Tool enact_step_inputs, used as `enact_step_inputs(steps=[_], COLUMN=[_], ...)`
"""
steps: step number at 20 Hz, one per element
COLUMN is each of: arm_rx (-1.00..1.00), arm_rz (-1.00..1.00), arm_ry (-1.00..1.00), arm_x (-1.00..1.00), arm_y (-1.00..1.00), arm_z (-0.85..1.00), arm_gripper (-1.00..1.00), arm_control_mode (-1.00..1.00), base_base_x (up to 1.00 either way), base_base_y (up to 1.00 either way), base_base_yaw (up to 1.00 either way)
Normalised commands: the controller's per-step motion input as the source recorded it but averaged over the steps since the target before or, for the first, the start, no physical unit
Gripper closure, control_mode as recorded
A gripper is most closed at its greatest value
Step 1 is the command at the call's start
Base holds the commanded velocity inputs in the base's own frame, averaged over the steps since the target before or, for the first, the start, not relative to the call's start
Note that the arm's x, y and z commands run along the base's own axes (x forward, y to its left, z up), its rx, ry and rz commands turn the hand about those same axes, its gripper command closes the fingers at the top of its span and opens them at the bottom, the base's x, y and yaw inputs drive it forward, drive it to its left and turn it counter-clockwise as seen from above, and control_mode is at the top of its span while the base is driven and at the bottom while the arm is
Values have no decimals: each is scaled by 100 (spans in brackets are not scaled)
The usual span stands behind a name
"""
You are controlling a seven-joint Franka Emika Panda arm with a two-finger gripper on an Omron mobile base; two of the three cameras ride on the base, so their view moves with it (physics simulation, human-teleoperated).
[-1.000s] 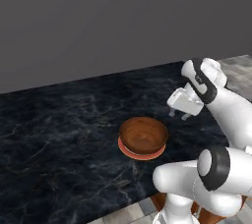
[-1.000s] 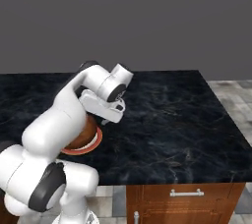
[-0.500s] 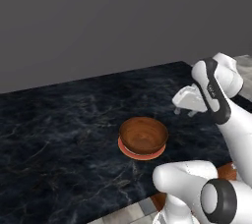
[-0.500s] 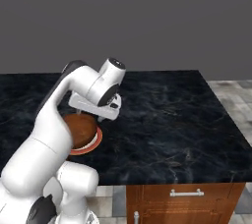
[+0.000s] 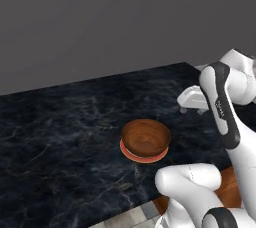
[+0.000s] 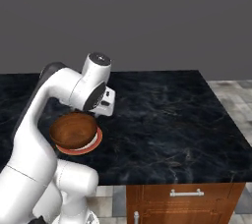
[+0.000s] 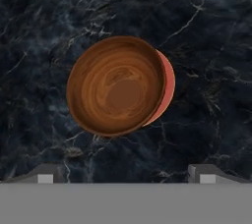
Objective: Move the bowls from the cabinet to the plates on the dining table.
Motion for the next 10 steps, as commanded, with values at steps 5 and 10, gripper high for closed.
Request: enact_step_inputs(steps=[5,10], arm_rx=[0,2], arm_rz=[-8,-5], arm_ry=[-7,-4], arm_x=[-36,-49], arm_y=[-3,-3], arm_z=[44,41], arm_gripper=[-100,-100], arm_control_mode=[-100,-100], base_base_x=[0,0], base_base_y=[0,0], base_base_yaw=[0,0])
